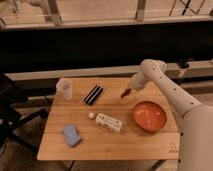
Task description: Place the pepper in the ceramic bowl
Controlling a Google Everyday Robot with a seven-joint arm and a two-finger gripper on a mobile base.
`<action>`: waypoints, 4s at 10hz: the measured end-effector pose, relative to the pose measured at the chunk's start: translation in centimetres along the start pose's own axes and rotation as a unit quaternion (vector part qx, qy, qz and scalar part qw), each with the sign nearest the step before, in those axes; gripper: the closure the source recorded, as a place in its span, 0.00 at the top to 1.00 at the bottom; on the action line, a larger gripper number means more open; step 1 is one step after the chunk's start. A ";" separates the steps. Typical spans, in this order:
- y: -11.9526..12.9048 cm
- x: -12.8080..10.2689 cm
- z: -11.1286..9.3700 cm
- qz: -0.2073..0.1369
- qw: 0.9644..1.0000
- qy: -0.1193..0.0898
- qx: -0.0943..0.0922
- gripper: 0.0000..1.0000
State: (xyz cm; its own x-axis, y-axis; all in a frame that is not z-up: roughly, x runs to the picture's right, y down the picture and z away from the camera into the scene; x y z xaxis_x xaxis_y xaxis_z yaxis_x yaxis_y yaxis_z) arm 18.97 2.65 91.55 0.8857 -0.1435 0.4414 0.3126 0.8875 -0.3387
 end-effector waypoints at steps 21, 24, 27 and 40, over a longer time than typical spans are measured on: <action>6.9 2.1 -3.9 0.005 1.000 0.023 0.000 0.00; 8.1 1.5 -5.2 0.000 1.000 0.031 0.002 0.00; 9.1 0.8 -5.9 -0.002 0.999 0.046 -0.001 0.00; 10.9 2.6 -7.0 0.028 0.997 0.075 -0.010 0.50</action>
State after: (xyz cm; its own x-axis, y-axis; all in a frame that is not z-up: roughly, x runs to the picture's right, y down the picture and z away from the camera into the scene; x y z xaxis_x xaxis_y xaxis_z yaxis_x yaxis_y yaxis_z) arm 27.02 8.89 83.21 0.9430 -0.1586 0.2925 0.2661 0.8872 -0.3769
